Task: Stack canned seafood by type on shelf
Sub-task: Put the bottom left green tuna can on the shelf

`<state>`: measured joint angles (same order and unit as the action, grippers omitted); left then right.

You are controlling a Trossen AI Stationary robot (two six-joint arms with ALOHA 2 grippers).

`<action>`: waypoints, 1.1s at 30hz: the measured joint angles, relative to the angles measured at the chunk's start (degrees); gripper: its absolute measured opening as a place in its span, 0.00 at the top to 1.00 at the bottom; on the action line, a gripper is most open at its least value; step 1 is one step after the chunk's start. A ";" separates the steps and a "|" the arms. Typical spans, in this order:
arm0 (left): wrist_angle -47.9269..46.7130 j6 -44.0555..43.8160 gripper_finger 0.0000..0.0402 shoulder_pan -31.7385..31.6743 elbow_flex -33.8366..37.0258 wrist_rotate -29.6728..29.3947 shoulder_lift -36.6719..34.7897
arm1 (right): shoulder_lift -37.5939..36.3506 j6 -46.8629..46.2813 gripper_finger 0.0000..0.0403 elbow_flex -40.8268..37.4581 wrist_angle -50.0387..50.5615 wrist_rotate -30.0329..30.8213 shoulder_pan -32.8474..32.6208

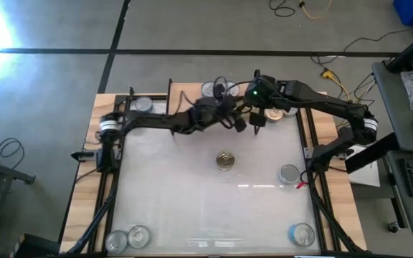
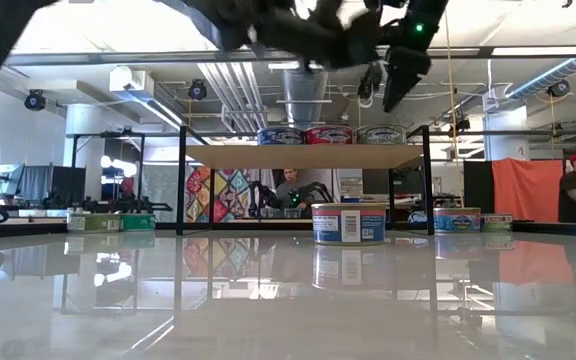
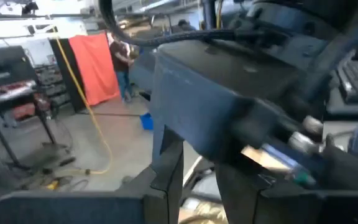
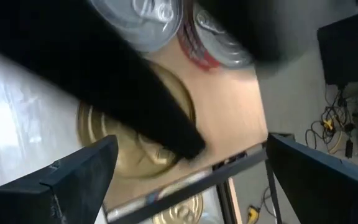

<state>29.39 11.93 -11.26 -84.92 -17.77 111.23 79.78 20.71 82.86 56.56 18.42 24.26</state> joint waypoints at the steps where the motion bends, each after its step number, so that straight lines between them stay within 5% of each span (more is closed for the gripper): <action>1: -0.26 0.91 0.81 0.21 1.54 0.03 -2.09 | 0.23 0.19 0.01 0.09 -0.80 0.01 -0.04; 6: -1.49 1.39 0.81 0.69 14.11 -0.75 -14.97 | 1.99 1.39 0.01 -0.09 -0.86 0.17 0.17; 12: -5.77 -3.89 0.81 0.21 31.99 -10.16 -29.45 | 4.14 2.56 0.01 -0.10 -2.10 0.06 1.33; 16: -5.78 -7.83 0.81 -0.87 37.75 -12.53 -35.65 | 5.42 3.21 0.01 -0.07 -2.67 0.47 2.34; 33: -13.65 -17.45 0.81 -9.49 40.33 -8.25 -29.05 | 4.87 5.83 0.01 1.70 -2.13 1.74 3.06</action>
<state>15.74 -5.52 -20.75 -44.59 -26.02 82.18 84.66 26.54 84.56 54.42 20.16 27.32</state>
